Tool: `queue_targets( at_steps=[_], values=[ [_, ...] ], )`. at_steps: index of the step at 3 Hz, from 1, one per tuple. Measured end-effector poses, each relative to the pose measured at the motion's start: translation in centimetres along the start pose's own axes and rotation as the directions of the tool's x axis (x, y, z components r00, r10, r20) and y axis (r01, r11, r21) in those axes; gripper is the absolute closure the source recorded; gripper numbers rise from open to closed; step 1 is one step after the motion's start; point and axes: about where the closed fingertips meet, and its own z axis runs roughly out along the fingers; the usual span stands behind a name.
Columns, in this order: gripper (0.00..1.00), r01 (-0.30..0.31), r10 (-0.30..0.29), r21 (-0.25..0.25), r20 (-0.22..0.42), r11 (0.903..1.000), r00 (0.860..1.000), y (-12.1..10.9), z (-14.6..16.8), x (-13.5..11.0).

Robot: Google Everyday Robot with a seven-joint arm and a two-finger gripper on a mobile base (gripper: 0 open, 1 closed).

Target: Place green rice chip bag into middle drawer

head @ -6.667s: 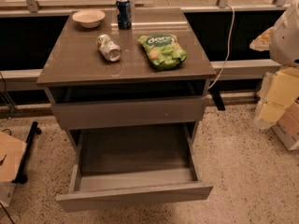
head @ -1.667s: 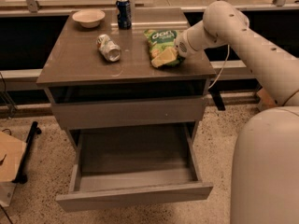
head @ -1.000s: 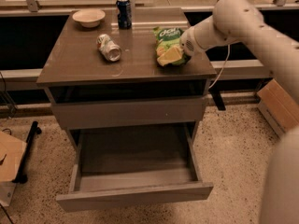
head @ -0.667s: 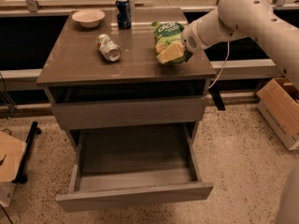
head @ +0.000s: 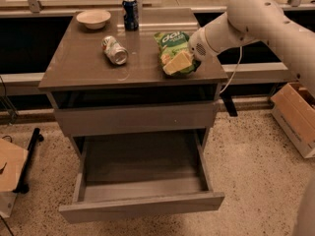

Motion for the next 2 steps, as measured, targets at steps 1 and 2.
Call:
queue_targets(
  at_steps=[1,2],
  values=[
    [0.64,0.057,-0.057,-0.058,-0.002,0.9967,0.998,2.8,-3.0,0.8],
    [0.95,0.178,-0.167,-0.182,0.074,0.9670,0.983,7.9,-7.8,2.4]
  ],
)
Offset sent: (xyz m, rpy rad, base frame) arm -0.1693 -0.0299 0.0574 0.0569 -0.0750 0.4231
